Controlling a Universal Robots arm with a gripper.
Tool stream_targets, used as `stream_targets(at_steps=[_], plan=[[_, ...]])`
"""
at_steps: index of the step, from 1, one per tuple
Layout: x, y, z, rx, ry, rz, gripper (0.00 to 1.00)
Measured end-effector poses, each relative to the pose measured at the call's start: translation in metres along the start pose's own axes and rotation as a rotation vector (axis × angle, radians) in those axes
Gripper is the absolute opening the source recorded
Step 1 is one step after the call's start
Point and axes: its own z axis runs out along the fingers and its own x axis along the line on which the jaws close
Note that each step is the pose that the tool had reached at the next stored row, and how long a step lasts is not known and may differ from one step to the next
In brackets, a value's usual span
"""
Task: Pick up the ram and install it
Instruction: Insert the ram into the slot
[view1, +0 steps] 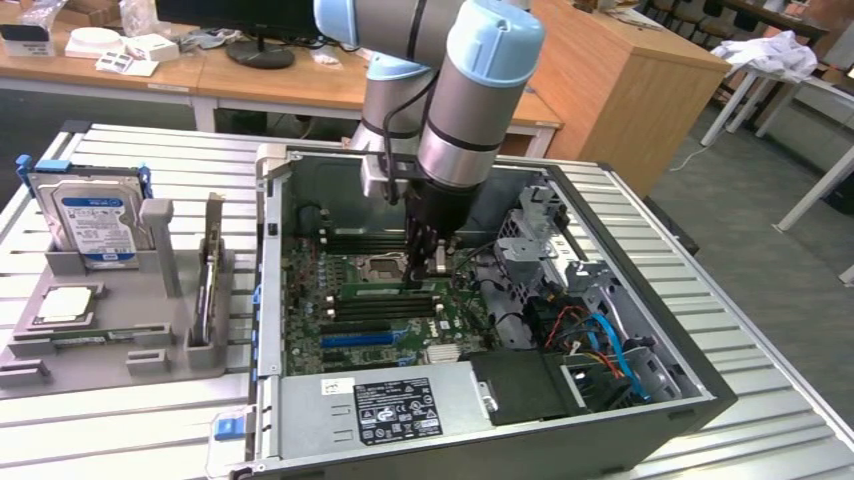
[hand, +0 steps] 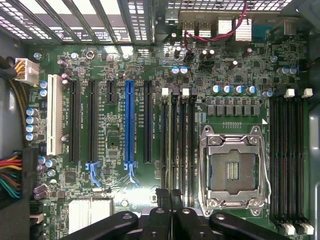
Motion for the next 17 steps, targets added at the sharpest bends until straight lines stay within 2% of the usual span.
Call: stream_targets(at_steps=[17], plan=[[0.0001, -0.0002, 0.0059, 0.0000, 0.0000, 0.000, 0.12]])
